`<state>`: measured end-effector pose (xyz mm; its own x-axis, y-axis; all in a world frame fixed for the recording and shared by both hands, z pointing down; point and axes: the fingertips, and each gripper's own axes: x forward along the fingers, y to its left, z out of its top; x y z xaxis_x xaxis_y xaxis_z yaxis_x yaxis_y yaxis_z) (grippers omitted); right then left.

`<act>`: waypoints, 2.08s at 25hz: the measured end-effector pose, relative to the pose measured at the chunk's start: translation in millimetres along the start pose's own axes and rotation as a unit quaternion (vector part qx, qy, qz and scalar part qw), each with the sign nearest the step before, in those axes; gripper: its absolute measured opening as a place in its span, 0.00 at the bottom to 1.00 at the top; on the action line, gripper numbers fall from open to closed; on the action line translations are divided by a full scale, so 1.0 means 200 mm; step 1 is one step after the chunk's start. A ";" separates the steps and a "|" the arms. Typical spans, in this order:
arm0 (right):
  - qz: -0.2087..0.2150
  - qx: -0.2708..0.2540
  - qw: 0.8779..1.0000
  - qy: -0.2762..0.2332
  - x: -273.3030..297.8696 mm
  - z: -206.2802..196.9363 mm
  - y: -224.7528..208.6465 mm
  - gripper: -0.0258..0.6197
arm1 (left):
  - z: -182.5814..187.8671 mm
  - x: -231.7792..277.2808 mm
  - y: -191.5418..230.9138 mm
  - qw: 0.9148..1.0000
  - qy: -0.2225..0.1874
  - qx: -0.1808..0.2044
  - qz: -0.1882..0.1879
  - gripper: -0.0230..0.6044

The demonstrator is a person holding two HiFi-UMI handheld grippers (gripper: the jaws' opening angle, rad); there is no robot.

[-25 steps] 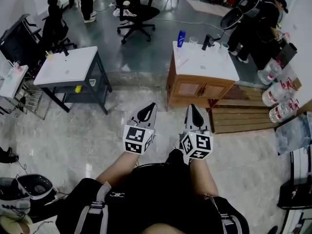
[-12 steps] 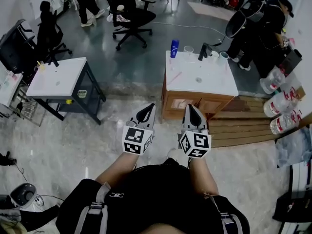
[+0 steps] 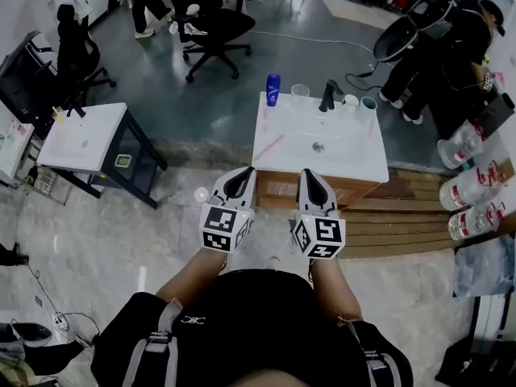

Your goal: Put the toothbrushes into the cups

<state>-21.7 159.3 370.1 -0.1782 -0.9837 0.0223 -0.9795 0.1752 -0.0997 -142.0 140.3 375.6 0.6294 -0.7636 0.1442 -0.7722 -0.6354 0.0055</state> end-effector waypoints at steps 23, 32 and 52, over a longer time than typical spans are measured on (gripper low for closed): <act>0.025 0.025 0.999 0.032 0.59 -0.06 -0.58 0.06 | 0.05 0.86 0.01 1.000 0.010 0.003 0.005 0.06; 0.021 0.019 0.999 0.025 1.04 0.03 -0.77 0.06 | 0.17 1.29 0.23 1.000 0.001 0.005 0.002 0.06; 0.073 0.076 0.992 0.064 1.66 -0.09 -0.95 0.07 | 0.18 1.69 0.62 0.997 -0.004 -0.016 0.076 0.06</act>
<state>104.3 -200.2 415.1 -0.3379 -0.9332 0.1226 -0.9184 0.2985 -0.2596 -22.3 -201.0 388.8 0.5054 -0.8519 0.1373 -0.8610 -0.5083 0.0157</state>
